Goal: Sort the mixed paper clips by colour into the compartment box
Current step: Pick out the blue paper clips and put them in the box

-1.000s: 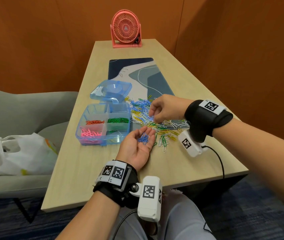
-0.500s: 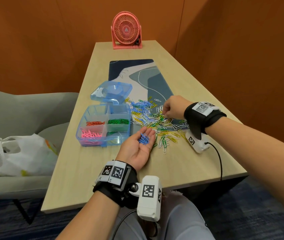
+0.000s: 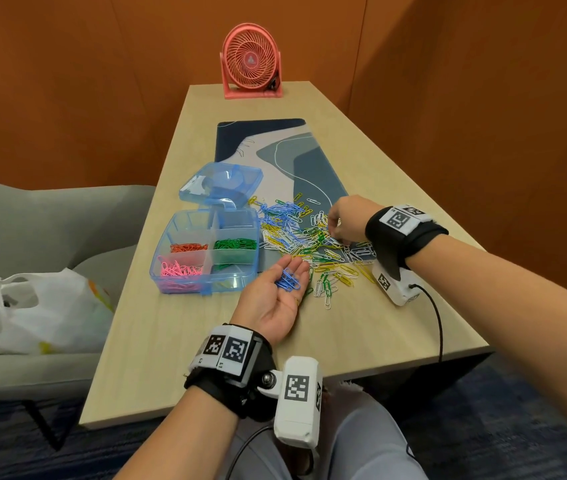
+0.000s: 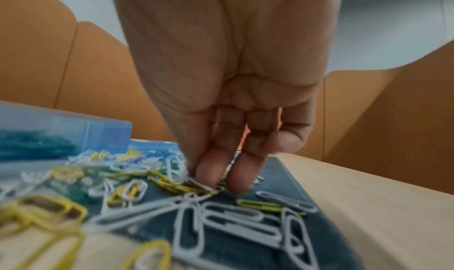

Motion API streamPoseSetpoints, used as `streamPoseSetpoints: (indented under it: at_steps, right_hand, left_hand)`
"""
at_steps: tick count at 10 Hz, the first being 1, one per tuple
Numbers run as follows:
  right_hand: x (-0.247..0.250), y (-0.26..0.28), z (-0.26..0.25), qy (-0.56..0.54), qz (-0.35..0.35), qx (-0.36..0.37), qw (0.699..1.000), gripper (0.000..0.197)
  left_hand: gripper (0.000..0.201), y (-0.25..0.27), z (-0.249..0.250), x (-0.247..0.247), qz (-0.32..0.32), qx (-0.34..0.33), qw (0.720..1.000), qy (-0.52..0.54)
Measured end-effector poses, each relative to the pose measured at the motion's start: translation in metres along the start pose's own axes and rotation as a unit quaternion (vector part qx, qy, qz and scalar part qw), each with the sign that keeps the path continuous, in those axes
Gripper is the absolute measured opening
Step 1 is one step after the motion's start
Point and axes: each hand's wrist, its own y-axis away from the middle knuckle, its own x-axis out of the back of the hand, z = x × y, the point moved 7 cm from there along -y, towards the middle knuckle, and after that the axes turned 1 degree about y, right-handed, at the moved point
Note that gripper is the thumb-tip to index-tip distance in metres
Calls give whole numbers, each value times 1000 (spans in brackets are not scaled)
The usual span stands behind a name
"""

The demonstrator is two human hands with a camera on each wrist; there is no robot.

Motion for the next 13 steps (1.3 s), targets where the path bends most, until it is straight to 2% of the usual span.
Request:
streamPoseSetpoints:
  at_steps: [2,5,7,9,11,13]
  right_hand:
    - [-3,1,-1,30,4,17,999,10]
    - [-12,2,-6,71,-29,38,996,16]
    - [-6,7,1,9,-22,15,1000,9]
    - [-5,5,3,-27,-1,21,999,9]
    - [-13,6,-4,-14,-38,39,998,8]
    - [-14,6,-6,8,-38,24,999,10]
  left_hand:
    - [35,1,0,0,-1,0,1000,3]
    - [35,1,0,0,-2,-2,1000,-1]
    - [36,0,1,0,0,-3,1000,0]
    - [35,1,1,0,2,-5,1000,0]
    - [36,1,1,0,4,-8,1000,-5]
    - [36,1,1,0,4,-5,1000,-4]
